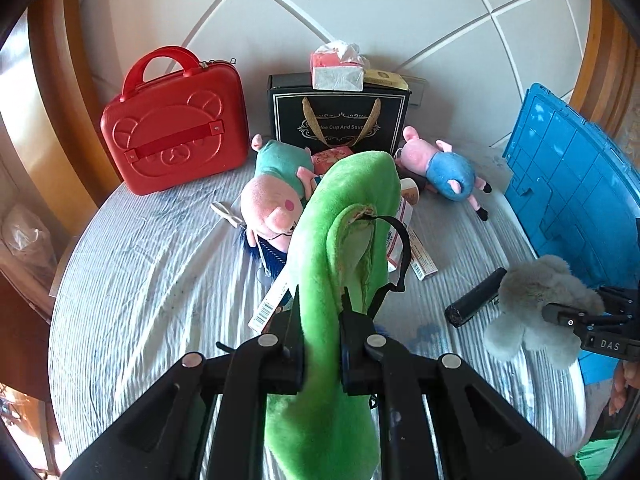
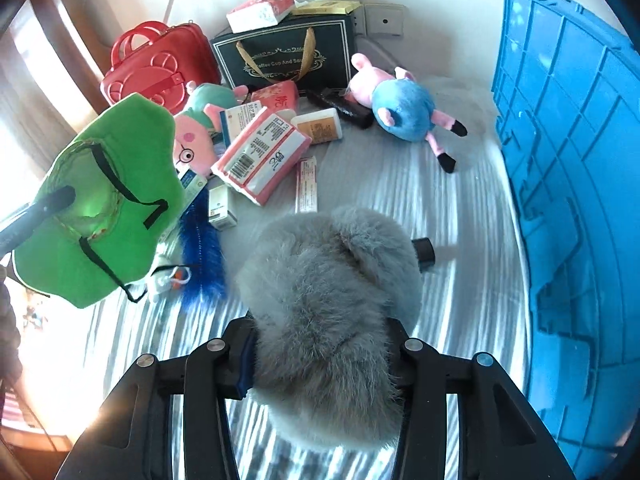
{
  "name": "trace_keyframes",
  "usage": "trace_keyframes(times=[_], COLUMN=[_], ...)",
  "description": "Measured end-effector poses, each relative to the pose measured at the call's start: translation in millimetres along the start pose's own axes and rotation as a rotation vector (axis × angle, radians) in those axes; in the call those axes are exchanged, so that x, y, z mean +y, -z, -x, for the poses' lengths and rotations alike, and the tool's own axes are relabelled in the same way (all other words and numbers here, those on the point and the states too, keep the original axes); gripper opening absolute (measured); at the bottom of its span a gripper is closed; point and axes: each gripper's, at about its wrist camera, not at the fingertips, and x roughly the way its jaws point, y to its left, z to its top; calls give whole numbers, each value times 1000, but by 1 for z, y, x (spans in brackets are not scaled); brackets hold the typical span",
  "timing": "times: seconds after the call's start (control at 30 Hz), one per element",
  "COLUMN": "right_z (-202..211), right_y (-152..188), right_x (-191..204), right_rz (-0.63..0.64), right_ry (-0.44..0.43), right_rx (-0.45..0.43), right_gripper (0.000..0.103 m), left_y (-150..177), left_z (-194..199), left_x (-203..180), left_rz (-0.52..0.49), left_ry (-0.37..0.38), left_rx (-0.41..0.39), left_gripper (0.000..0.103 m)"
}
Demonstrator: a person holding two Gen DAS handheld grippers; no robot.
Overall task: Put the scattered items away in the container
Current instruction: 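Grasp the green plush bag with the left gripper while the right grasps the grey fur pouch, then lift the green plush bag and grey fur pouch and carry both over the blue crate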
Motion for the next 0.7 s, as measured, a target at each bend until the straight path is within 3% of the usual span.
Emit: trace_keyframes(times=[0.03,0.07,0.1,0.13,0.33,0.37,0.43,0.47,0.5,0.7], right_z=[9,18,27,35,50,49,44,40,36,-19], right_y=[3,6,8,10,27,32,47,55,63,108], right_x=[2,4,6,7,5,3,4,3,1,-13], right_rz=[3,7,11,13,21,19,40,42,34,-26], right_ry=[-4,-8,-13,-17,-14,-20,-23,-24,-21,14], right_rx=[-7,-15,-25,-32,-7,0,14,21,28,137], right_gripper=[42,32,9,3,4,9,45,80,95,95], left_y=[1,2,3,5,20,24,31,34,38,54], left_z=[7,13,20,27,47,49,54,55,57,65], left_x=[-2,-4,-6,-9,-24,-25,-27,-27,-28,-23], left_rz=[0,-1,-4,-8,-28,-28,-29,-32,-37,-45], left_ry=[-1,-2,-3,-3,-5,-4,0,4,4,-5], left_rx=[-2,-4,-8,-12,-12,-11,-5,0,5,28], left_gripper=[12,12,12,12,12,12,12,12,12,12])
